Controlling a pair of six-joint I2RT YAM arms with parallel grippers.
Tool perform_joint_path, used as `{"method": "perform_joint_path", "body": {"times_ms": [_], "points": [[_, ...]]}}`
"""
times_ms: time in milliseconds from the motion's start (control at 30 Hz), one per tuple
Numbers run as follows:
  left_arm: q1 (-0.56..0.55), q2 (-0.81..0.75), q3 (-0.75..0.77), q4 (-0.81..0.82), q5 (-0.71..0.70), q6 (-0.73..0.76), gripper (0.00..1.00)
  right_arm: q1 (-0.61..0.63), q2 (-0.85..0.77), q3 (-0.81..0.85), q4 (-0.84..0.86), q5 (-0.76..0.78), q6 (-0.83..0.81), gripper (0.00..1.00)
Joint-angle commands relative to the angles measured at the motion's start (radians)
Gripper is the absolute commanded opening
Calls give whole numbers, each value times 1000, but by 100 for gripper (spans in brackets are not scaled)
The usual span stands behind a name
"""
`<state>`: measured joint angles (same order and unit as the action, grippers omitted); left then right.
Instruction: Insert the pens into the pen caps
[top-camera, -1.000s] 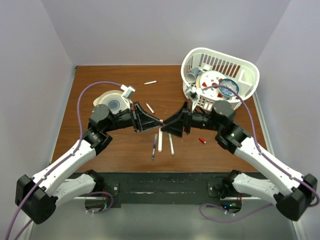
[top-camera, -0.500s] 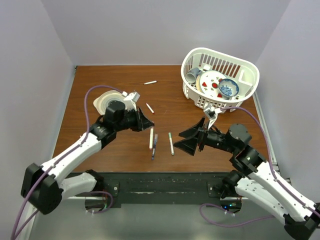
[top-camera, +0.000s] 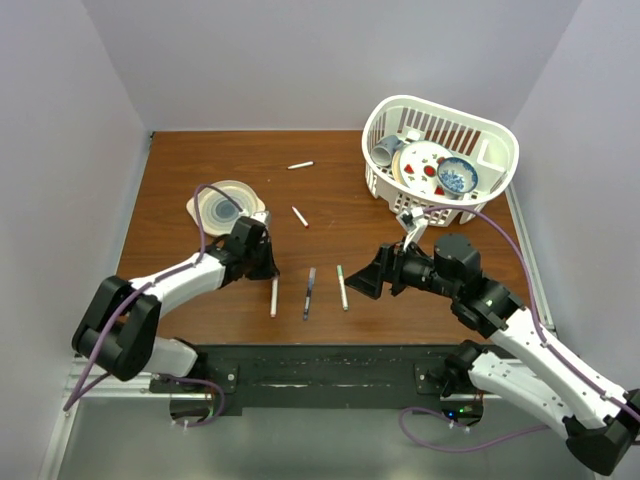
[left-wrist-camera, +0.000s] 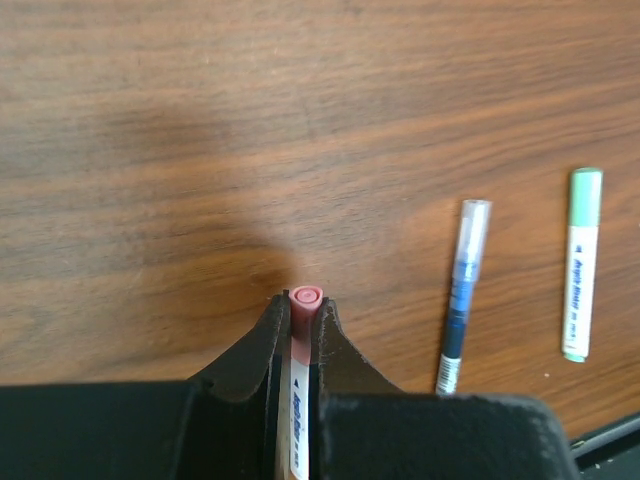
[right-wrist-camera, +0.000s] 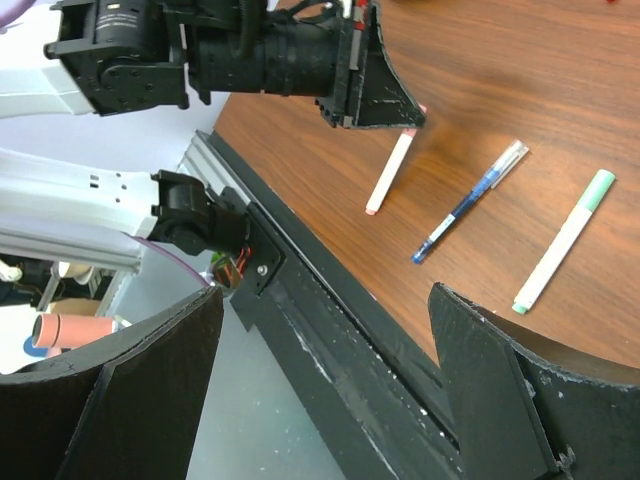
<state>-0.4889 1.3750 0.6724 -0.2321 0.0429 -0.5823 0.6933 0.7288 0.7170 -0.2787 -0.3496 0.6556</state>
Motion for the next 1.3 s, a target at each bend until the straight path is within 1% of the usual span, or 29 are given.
{"method": "perform_joint_path", "body": {"times_ms": [0,33,67,133,167,233,267,400,433,500,600,633,667,767,800,833,933,1000,1033,1067,1100,1133,1167,1200,1267], "points": [[7,29,1,43,-18,1,8,-1,4,36,13,21,18,88],[7,29,4,37,-15,-2,11,-2,7,38,10,23,18,88],[7,27,10,33,-15,-5,22,0,17,38,4,26,24,88],[7,12,19,10,-15,-14,35,0,24,45,-11,43,33,88],[7,4,36,2,-15,-16,43,0,35,50,-34,49,35,88],[6,-27,61,-41,-31,-20,53,0,41,61,-65,76,39,88],[7,-36,88,-58,-38,-22,64,0,46,64,-95,86,41,88],[9,-132,125,-95,-41,-5,82,0,55,59,-158,144,73,88],[7,-151,127,-98,-47,2,89,-1,58,58,-174,203,85,88],[9,-209,127,-108,-80,15,99,-2,73,58,-224,265,128,88],[9,-276,125,-125,-84,65,100,0,101,64,-286,381,179,88],[9,-292,125,-131,-81,106,100,0,128,64,-300,408,187,88],[9,-306,125,-136,-74,131,100,-1,141,65,-328,475,211,88],[9,-358,124,-165,-25,235,100,0,195,59,-398,598,281,88],[9,-379,121,-186,-38,251,100,0,205,49,-413,669,349,88],[9,-390,116,-197,-40,271,100,0,214,41,-418,698,367,88],[9,-430,69,-207,-145,277,100,0,271,29,-381,774,397,88],[9,-448,43,-199,-173,265,100,-2,331,45,-335,775,313,88],[9,-452,46,-199,-176,260,100,0,352,58,-277,735,258,88],[9,-453,47,-197,-185,257,100,-1,401,77,-258,709,161,88],[9,-458,47,-196,-204,259,100,-2,425,117,-242,684,116,87],[9,-458,59,-205,-222,262,100,0,446,136,-185,607,66,87],[9,-461,65,-217,-242,260,100,0,478,154,-150,553,-48,86],[9,-468,70,-233,-279,257,100,0,542,214,-128,520,-80,85],[9,-508,64,-234,-293,253,100,0,634,303,-134,483,-131,81]]}}
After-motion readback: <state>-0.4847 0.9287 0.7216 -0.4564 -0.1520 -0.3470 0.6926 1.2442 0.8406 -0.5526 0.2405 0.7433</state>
